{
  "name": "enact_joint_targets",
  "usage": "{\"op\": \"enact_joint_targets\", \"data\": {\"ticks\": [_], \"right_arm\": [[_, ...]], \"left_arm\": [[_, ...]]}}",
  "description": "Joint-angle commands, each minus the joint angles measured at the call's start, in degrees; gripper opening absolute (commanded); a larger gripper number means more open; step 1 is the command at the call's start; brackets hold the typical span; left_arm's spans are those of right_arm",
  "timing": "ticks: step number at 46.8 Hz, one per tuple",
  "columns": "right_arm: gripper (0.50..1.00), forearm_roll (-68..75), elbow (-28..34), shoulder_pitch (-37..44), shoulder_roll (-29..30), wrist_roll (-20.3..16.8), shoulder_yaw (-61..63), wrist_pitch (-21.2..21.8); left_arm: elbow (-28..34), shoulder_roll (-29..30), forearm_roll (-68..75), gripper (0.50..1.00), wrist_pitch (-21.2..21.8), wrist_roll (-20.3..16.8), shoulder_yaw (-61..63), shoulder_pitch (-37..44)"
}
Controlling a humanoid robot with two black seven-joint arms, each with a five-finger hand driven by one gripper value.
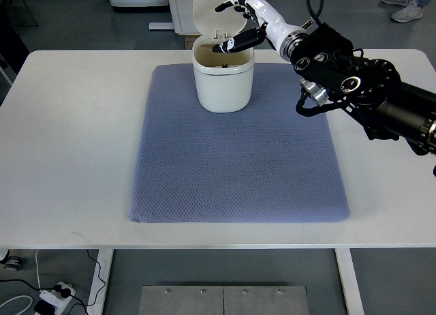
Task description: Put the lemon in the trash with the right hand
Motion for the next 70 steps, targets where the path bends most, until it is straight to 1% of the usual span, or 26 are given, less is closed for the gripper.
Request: {"op": "enact_joint_targets", "data": {"ticks": [1, 6, 13, 17, 22, 30, 36, 43, 49, 57, 62, 70], "right_arm": [[0.995, -0.1, 0.2, 0.0, 0.0, 0.1, 0.0, 0.7], [0.998, -0.1, 2.3, 0.1, -0.3, 0.3, 0.0, 2.0], [1.0, -0.1, 7.8, 0.3, -3.6, 0.6, 0.1, 2.0], [1.0, -0.1, 9.7, 0.5, -5.5, 0.8, 0.3, 2.0], [1.0, -0.1, 12.8, 0.5, -9.4, 1.5, 0.4, 2.0], [1.0, 0.0, 19.9, 0.2, -17.8, 2.7, 0.7, 1.6], [1.0, 0.1, 22.2, -0.5, -23.8, 3.7, 1.0, 1.5], [1.0, 0.3, 22.2, -3.7, -29.4, 5.2, 2.0, 1.5], [1.0, 0.4, 21.5, -7.5, -31.9, 5.3, 4.4, 1.5], [1.0, 0.4, 18.5, -12.6, -32.3, 5.2, 8.7, 1.5], [1.0, 0.4, 15.5, -15.4, -31.6, 5.1, 11.9, 1.6], [1.0, 3.0, 10.1, -18.6, -30.1, 3.8, 19.4, 1.8]], "left_arm": [[0.0, 0.0, 0.0, 1.0, 0.0, 0.0, 0.0, 0.0], [0.0, 0.0, 0.0, 1.0, 0.0, 0.0, 0.0, 0.0], [0.0, 0.0, 0.0, 1.0, 0.0, 0.0, 0.0, 0.0], [0.0, 0.0, 0.0, 1.0, 0.0, 0.0, 0.0, 0.0], [0.0, 0.0, 0.0, 1.0, 0.0, 0.0, 0.0, 0.0], [0.0, 0.0, 0.0, 1.0, 0.0, 0.0, 0.0, 0.0], [0.0, 0.0, 0.0, 1.0, 0.0, 0.0, 0.0, 0.0], [0.0, 0.0, 0.0, 1.0, 0.0, 0.0, 0.0, 0.0], [0.0, 0.0, 0.0, 1.0, 0.0, 0.0, 0.0, 0.0], [0.0, 0.0, 0.0, 1.0, 0.0, 0.0, 0.0, 0.0], [0.0, 0.0, 0.0, 1.0, 0.0, 0.0, 0.0, 0.0], [0.0, 0.0, 0.0, 1.0, 0.0, 0.0, 0.0, 0.0]]}}
